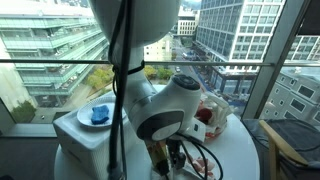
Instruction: Put the pink shirt on the white towel, wrap up the pink shirt with the towel
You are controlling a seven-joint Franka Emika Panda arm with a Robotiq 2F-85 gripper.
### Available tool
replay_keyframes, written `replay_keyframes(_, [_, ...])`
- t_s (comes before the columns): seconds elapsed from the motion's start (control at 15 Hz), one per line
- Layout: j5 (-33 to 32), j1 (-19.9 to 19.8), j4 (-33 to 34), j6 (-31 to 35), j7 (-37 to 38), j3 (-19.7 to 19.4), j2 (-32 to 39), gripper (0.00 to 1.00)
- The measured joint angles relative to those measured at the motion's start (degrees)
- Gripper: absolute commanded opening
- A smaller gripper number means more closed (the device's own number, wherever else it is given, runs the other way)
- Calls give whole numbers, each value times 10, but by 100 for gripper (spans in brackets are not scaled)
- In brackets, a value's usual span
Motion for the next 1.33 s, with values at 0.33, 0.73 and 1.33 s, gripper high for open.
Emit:
replay_keyframes(0.33, [99, -19, 27, -1, 31, 45, 22, 100])
replay_keyframes(0.73, [169, -18, 79, -18, 132, 37, 65, 100])
replay_keyframes(1.33, [360, 22, 155, -131, 143, 23, 120, 100])
